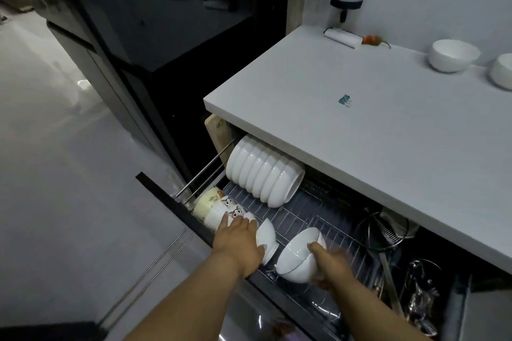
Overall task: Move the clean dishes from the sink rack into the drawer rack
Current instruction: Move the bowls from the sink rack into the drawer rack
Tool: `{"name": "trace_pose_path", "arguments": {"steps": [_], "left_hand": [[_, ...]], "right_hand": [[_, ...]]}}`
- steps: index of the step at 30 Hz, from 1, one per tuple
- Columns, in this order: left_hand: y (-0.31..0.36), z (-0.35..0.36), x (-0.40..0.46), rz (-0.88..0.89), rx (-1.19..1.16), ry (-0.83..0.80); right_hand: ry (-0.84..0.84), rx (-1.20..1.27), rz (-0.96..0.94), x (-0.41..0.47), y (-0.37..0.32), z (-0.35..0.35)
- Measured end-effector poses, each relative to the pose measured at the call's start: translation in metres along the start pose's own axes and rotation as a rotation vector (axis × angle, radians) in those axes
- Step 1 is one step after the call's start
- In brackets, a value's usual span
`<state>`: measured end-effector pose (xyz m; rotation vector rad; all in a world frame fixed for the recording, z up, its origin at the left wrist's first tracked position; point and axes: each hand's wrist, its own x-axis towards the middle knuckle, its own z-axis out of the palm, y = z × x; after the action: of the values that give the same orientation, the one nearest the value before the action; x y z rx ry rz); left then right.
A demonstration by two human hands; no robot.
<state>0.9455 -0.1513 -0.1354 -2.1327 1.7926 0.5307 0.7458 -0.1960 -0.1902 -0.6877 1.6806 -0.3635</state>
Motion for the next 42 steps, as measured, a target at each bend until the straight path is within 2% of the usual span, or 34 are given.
{"name": "trace_pose_path", "arguments": {"steps": [4, 10, 20, 26, 32, 37, 42], "left_hand": [[-0.006, -0.003, 0.009, 0.128, 0.011, -0.061], [-0.007, 0.0, 0.012, 0.139, -0.019, -0.079], [-0.011, 0.003, 0.012, 0.162, -0.074, 0.001], [-0.012, 0.005, 0.011, 0.165, -0.103, 0.019], [-0.011, 0.003, 0.012, 0.152, -0.089, -0.003], [-0.011, 0.004, 0.01, 0.154, -0.068, 0.037], [-0.001, -0.001, 0.002, 0.115, -0.096, 0.064]], "right_hand": [[0.004, -0.115, -0.001, 0.016, 0.004, 0.015], [-0.029, -0.189, 0.014, 0.036, 0.01, 0.039], [0.007, -0.273, 0.054, 0.017, -0.009, 0.084], [-0.055, -0.299, 0.051, 0.025, -0.009, 0.098], [-0.156, -0.288, 0.079, 0.04, -0.008, 0.09], [-0.067, -0.434, -0.017, 0.031, -0.022, 0.067], [-0.052, -0.426, -0.063, 0.016, -0.038, 0.031]]}}
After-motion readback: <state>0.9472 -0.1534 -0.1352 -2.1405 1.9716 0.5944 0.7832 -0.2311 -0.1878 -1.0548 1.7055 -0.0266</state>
